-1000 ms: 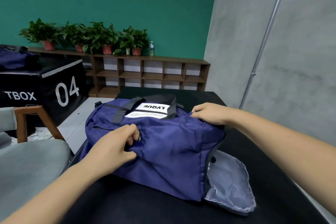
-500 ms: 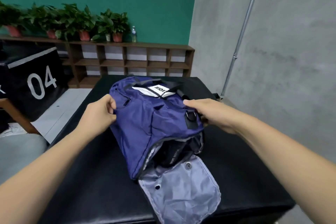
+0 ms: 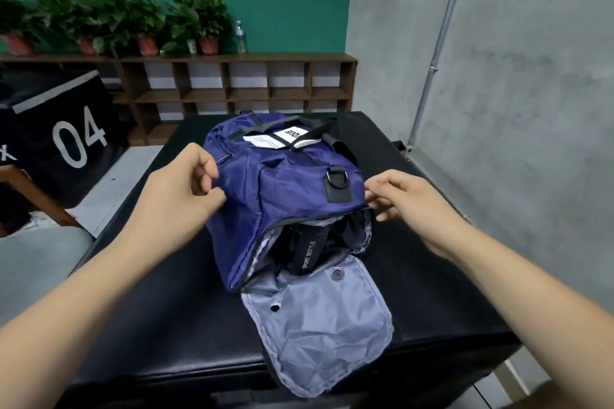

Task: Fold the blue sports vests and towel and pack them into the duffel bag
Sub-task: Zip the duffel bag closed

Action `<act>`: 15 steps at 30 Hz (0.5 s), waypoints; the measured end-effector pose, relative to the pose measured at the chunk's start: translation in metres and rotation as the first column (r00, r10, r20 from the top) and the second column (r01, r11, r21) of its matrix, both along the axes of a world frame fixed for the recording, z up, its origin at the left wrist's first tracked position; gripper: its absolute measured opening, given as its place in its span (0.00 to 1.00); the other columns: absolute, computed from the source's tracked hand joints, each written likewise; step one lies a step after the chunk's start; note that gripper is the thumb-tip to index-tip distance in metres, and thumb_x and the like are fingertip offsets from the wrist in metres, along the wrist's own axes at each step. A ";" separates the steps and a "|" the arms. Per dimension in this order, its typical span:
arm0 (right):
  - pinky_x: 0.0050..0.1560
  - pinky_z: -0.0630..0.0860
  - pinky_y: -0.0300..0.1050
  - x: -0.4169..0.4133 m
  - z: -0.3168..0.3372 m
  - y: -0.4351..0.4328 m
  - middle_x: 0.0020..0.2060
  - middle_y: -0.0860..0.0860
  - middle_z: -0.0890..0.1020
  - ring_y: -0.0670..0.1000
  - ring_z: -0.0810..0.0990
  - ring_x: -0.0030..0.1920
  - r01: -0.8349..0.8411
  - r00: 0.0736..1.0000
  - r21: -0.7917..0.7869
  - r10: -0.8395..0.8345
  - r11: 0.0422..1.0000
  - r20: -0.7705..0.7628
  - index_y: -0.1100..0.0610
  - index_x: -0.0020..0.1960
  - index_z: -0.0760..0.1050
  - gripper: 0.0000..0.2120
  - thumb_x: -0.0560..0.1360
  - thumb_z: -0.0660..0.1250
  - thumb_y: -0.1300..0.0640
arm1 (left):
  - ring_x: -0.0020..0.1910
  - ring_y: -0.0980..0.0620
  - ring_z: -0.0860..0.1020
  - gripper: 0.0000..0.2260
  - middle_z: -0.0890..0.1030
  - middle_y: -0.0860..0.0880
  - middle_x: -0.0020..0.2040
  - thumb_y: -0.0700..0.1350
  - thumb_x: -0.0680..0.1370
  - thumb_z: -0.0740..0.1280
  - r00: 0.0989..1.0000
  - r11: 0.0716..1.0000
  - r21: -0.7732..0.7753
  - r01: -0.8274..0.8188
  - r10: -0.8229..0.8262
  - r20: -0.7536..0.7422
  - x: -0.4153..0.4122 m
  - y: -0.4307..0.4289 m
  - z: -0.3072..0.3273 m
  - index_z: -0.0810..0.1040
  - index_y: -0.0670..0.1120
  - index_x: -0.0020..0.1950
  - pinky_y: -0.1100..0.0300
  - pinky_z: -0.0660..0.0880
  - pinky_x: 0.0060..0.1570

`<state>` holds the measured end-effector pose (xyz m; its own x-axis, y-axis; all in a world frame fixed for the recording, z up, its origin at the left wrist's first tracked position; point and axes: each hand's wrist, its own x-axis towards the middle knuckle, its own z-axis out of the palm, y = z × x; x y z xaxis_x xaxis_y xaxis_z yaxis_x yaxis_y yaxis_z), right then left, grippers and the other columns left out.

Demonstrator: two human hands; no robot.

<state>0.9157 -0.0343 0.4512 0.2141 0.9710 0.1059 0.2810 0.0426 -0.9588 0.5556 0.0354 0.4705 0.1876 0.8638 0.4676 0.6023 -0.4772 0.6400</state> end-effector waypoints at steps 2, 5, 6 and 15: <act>0.42 0.81 0.46 0.004 -0.011 -0.003 0.43 0.53 0.86 0.48 0.83 0.42 0.020 0.998 -0.042 -0.017 0.999 0.060 0.60 0.51 0.82 0.06 0.83 0.67 0.63 | 0.35 0.49 0.75 0.14 0.78 0.51 0.38 0.36 0.73 0.73 0.998 0.997 0.037 0.069 -0.069 -0.004 0.013 -0.028 0.006 0.73 0.51 0.49 0.54 0.74 0.40; 0.43 0.82 0.49 0.008 -0.024 -0.006 0.41 0.54 0.85 0.50 0.85 0.41 0.030 0.994 -0.113 -0.017 0.993 0.106 0.61 0.49 0.81 0.05 0.81 0.66 0.64 | 0.34 0.50 0.75 0.14 0.77 0.52 0.40 0.38 0.73 0.74 0.978 0.977 0.076 0.198 -0.191 -0.089 0.035 -0.068 0.003 0.72 0.53 0.46 0.60 0.72 0.36; 0.44 0.82 0.50 0.008 -0.027 -0.008 0.42 0.56 0.86 0.51 0.85 0.41 0.022 0.994 -0.138 -0.006 0.990 0.113 0.62 0.49 0.80 0.05 0.81 0.66 0.64 | 0.35 0.50 0.75 0.15 0.77 0.53 0.41 0.39 0.73 0.75 0.965 0.967 0.093 0.236 -0.222 -0.140 0.040 -0.078 -0.001 0.72 0.55 0.45 0.62 0.71 0.36; 0.33 0.76 0.42 0.010 -0.045 -0.024 0.44 0.55 0.88 0.49 0.83 0.37 -0.051 0.970 -0.297 0.118 0.953 0.213 0.59 0.48 0.81 0.06 0.81 0.66 0.63 | 0.40 0.57 0.75 0.08 0.71 0.57 0.44 0.53 0.77 0.69 0.770 0.840 0.091 0.536 -0.441 -0.461 0.076 -0.122 -0.052 0.69 0.56 0.48 0.52 0.77 0.40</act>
<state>0.9254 -0.0583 0.4061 0.1326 0.9806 -0.1443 0.4987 -0.1919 -0.8453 0.6319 -0.0866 0.4186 0.7691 0.4944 0.4049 0.4301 -0.8691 0.2443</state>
